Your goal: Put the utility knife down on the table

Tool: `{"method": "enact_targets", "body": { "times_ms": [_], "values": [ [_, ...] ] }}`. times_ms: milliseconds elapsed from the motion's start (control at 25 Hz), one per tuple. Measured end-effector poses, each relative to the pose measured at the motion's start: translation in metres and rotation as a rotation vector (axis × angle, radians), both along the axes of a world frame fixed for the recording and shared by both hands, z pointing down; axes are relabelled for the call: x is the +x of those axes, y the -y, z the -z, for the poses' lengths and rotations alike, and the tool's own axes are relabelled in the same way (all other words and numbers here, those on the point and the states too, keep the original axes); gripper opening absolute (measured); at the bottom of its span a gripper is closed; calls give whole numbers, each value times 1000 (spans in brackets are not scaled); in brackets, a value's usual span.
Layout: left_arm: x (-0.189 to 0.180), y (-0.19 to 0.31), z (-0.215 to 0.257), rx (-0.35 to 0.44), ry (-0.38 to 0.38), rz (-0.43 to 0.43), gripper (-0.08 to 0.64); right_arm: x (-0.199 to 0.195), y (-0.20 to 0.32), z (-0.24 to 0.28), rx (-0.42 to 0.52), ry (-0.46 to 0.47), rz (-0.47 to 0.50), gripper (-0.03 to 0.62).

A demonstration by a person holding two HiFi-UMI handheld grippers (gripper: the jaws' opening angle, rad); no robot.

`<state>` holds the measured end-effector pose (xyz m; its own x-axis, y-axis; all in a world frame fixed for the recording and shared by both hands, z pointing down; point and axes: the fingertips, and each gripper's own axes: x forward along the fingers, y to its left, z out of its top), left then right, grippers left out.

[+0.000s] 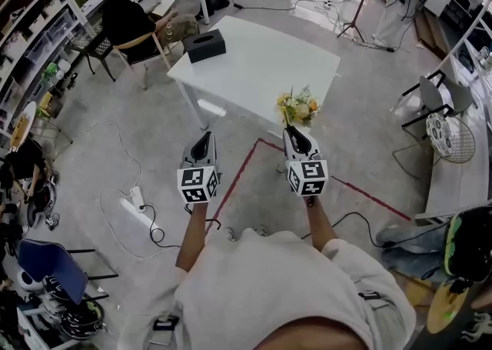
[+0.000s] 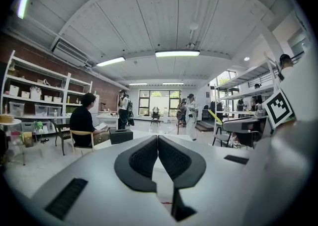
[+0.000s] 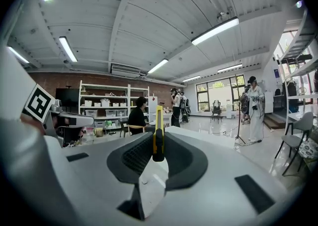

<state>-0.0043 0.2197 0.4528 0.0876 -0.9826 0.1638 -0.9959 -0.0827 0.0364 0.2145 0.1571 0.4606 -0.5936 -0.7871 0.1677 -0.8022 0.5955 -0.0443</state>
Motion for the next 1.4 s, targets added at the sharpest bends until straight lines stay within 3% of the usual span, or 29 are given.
{"method": "enact_targets", "body": {
  "times_ms": [280, 720, 1400],
  "values": [
    [5, 5, -6, -14, 2, 34, 20, 2, 15, -4, -6, 3, 38, 84],
    [-24, 32, -23, -37, -15, 61, 20, -25, 47, -18, -27, -18, 55, 84],
    [-110, 164, -18, -20, -54, -35, 20, -105, 149, -12, -37, -47, -34, 83]
  ]
}}
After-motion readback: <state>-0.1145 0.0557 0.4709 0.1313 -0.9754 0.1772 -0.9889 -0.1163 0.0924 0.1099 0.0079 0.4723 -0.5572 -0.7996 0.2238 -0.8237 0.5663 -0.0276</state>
